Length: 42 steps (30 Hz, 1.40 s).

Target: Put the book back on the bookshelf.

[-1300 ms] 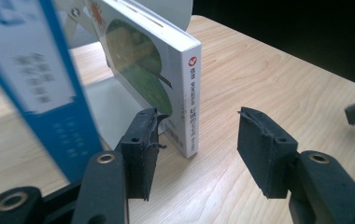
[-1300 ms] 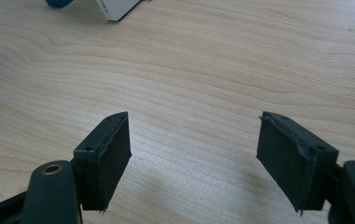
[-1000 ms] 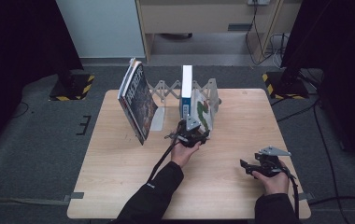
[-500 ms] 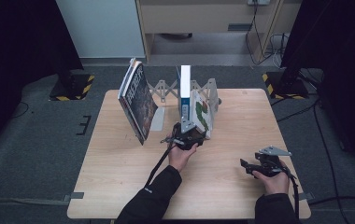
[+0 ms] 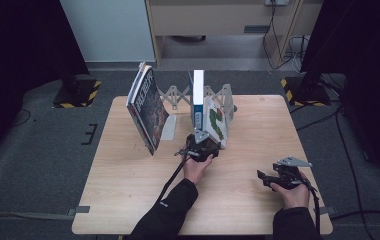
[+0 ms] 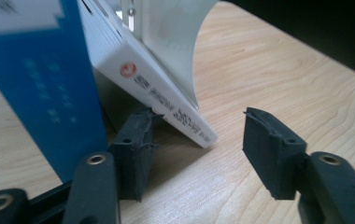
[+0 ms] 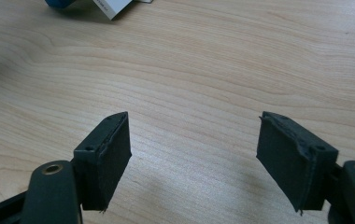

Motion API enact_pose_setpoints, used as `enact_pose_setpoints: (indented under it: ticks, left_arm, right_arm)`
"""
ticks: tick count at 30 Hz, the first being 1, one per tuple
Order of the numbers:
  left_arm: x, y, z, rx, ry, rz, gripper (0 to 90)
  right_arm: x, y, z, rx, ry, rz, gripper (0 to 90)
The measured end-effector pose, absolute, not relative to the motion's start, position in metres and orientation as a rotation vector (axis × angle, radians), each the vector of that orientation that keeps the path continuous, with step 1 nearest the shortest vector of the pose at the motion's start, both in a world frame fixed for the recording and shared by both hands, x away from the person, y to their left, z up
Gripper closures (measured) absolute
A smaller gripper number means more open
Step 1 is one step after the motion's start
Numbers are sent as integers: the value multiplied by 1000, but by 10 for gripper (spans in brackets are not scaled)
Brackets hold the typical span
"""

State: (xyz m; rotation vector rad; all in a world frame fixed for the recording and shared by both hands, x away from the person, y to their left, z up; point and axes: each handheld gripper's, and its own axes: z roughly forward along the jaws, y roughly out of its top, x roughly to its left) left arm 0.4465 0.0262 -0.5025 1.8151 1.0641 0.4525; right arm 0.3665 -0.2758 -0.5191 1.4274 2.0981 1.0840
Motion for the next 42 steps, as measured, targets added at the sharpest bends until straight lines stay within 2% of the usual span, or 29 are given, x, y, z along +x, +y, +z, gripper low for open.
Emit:
enact_pose_setpoints:
  ticks: [9, 17, 28, 42]
  left_arm:
    - [455, 27, -497, 1742, 1118, 462, 405]
    - [454, 20, -496, 1738, 1146, 492, 462]
    - [455, 0, -482, 1749, 1101, 529, 488]
    - [459, -24, -477, 1804, 980, 480, 509]
  right_arm:
    - [367, -276, -519, 1423, 2100, 1086, 261]
    - [367, -276, -519, 1420, 2099, 1086, 263]
    - [368, -276, -519, 1419, 2098, 1087, 265]
    - [368, -277, -519, 1418, 2101, 1089, 268]
